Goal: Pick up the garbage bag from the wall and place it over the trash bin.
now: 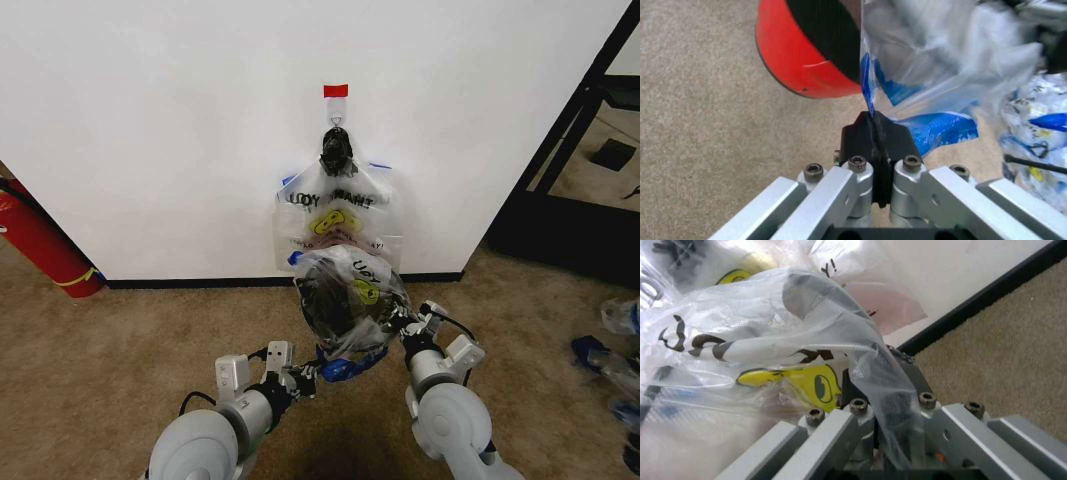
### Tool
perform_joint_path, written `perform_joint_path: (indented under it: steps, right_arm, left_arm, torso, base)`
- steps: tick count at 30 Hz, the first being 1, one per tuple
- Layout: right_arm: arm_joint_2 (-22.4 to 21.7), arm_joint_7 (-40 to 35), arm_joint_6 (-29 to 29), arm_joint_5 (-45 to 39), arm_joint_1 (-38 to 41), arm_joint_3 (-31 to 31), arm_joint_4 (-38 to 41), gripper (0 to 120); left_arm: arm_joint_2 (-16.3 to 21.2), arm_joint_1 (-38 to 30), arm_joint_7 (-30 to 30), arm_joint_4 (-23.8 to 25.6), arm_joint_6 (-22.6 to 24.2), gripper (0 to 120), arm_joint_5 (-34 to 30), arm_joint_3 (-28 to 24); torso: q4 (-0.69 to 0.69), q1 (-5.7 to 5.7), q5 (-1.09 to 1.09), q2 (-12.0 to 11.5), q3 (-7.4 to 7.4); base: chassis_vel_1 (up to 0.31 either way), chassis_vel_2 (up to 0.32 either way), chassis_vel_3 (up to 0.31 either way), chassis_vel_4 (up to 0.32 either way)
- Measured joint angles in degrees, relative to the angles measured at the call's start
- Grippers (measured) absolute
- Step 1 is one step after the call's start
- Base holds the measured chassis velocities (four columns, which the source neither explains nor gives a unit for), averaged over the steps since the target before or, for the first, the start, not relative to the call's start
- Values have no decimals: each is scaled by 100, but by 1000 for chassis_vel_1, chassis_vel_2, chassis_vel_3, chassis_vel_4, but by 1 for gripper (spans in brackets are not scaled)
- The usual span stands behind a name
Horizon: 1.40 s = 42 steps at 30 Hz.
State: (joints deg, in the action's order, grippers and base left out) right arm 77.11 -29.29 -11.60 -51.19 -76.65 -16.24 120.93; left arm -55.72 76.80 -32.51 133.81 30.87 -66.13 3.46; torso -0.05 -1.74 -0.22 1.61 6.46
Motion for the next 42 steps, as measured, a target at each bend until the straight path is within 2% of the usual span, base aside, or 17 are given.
perform_joint_path:
  steps: [17,20,24,26,32,33,35,42]
  right_arm:
    - [-154,16,-200,-566,-111,-119,153,1]
    - [-149,40,-200,-560,-116,-95,142,1]
    - [-114,95,-190,-468,-127,-25,53,1]
    - [-102,101,-183,-452,-126,-17,32,1]
    - [-107,109,-143,-446,-66,-51,0,1]
    - [-107,109,-143,-446,-66,-51,0,1]
    - [-124,109,-140,-462,-42,-75,18,1]
    - [-147,117,-128,-460,-59,-102,49,1]
  left_arm:
    - [-361,-152,368,-1035,-300,0,840,-44]
    - [-426,-133,402,-1053,-358,0,895,-45]
    - [-434,-62,455,-843,-415,0,960,-26]
    - [-392,-38,478,-778,-395,3,1003,-6]
    - [-98,150,577,-522,-346,30,1288,214]
    - [-98,150,577,-522,-346,30,1288,214]
    - [-5,217,587,-452,-346,40,1326,305]
    - [179,275,517,-355,-454,63,1327,438]
  torso:
    - [0,0,0,0,0]
    - [0,0,0,0,0]
    - [0,0,0,0,0]
    - [0,0,0,0,0]
    - [0,0,0,0,0]
    - [0,0,0,0,0]
    - [0,0,0,0,0]
    - [0,0,0,0,0]
  base:
    - [0,0,0,0]
    - [0,0,0,0]
    - [0,0,0,0]
    - [0,0,0,0]
    - [0,0,0,0]
    - [0,0,0,0]
    - [0,0,0,0]
    - [0,0,0,0]
